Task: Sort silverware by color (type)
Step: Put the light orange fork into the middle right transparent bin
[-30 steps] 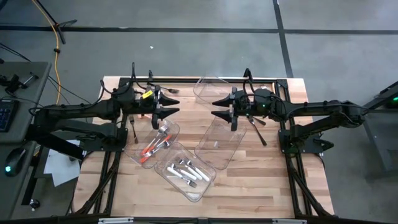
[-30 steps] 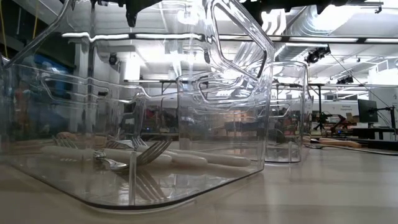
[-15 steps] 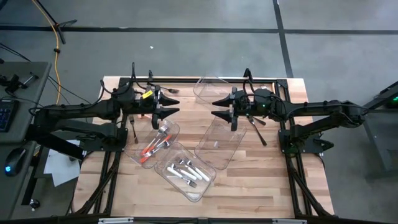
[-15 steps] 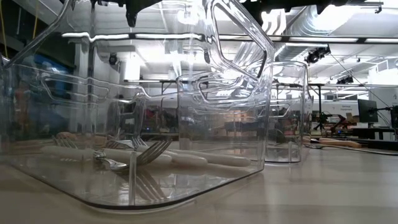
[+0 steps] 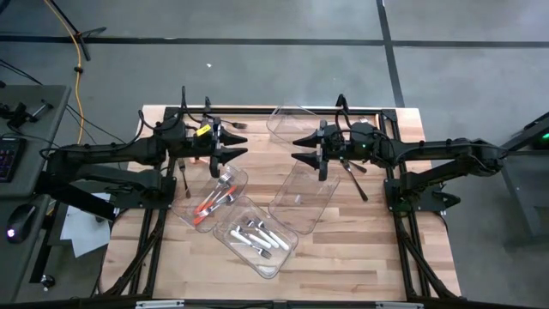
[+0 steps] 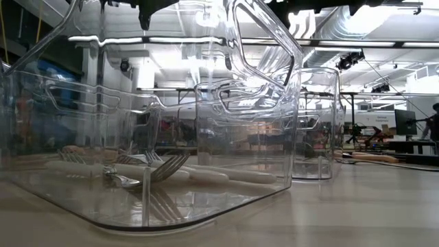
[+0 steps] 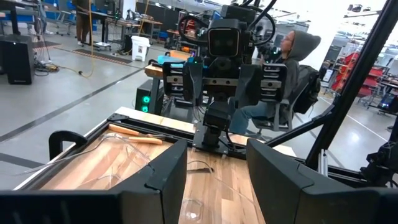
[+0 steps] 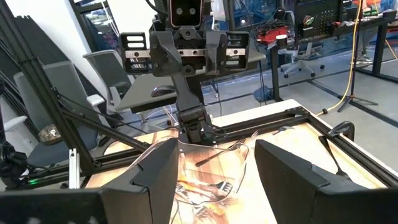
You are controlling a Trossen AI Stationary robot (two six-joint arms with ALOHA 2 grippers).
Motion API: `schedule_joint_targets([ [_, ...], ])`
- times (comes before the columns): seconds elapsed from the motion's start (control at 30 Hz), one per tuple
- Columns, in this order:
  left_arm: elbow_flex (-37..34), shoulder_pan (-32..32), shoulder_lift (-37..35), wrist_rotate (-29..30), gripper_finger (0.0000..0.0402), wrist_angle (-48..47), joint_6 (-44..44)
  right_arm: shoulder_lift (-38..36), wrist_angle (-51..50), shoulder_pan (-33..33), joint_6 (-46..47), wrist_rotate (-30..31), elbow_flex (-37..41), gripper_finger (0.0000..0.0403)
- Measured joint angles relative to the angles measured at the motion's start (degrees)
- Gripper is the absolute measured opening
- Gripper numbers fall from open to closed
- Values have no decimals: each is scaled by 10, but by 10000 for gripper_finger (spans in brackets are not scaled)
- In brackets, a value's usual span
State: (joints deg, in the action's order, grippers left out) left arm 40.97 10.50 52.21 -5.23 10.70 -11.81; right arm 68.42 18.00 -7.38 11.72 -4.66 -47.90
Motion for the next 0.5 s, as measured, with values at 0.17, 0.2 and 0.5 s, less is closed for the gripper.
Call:
schedule_joint_targets([
  [0.17, 0, 0, 0, 0, 154, 0, 0, 0, 0, 0, 24, 30, 0, 197],
  [0.2, 0, 0, 0, 0, 154, 0, 0, 0, 0, 0, 24, 38, 0, 197],
  [0.5, 0, 0, 0, 0, 154, 0, 0, 0, 0, 0, 12, 62, 0, 197],
])
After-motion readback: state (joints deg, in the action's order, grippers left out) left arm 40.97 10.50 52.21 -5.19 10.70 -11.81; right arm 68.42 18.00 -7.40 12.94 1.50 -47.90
